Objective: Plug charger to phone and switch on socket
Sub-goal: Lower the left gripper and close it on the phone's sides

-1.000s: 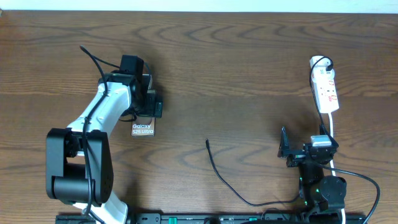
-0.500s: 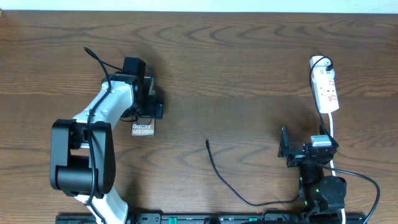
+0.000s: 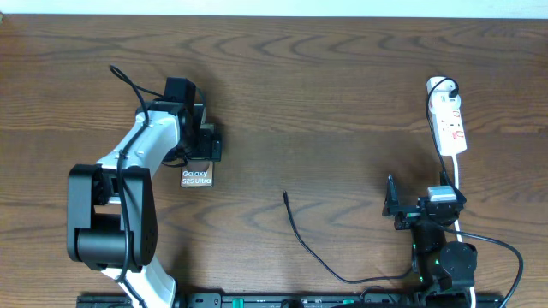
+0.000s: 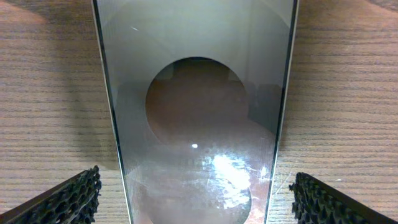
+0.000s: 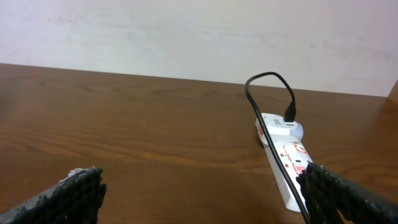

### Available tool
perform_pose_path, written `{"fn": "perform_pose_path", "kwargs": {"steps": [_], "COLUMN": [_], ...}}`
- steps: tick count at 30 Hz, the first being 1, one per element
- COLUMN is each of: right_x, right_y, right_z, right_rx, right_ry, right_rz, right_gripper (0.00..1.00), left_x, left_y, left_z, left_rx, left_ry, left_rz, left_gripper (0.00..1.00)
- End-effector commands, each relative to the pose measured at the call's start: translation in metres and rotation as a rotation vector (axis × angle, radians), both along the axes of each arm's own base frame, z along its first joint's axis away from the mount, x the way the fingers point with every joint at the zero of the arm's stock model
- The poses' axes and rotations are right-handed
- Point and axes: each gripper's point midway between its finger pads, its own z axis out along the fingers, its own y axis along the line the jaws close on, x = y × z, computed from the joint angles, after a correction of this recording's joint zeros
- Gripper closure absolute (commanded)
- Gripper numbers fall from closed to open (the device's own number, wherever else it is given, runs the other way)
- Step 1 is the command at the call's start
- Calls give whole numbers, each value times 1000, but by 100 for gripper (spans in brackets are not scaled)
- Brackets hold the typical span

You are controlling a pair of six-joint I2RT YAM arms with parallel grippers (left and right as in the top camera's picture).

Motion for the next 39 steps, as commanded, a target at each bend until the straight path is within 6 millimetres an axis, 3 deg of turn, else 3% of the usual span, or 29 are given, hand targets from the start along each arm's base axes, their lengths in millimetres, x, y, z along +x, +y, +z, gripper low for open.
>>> {"fn": "perform_pose_path", "kwargs": {"steps": [1, 39], "right_x": [0, 0], "right_y": [2, 2], "right_z": [-1, -1], "right_rx": [9, 9], "right_ry": [6, 6], "right_rz": [8, 8], "right_gripper": [1, 1], "left_x": [-3, -11], "left_y": [3, 3], "left_z": [-4, -11], "left_rx": [8, 13], "left_ry": [16, 36], "left_rz": [16, -4], "left_gripper": [4, 3]}}
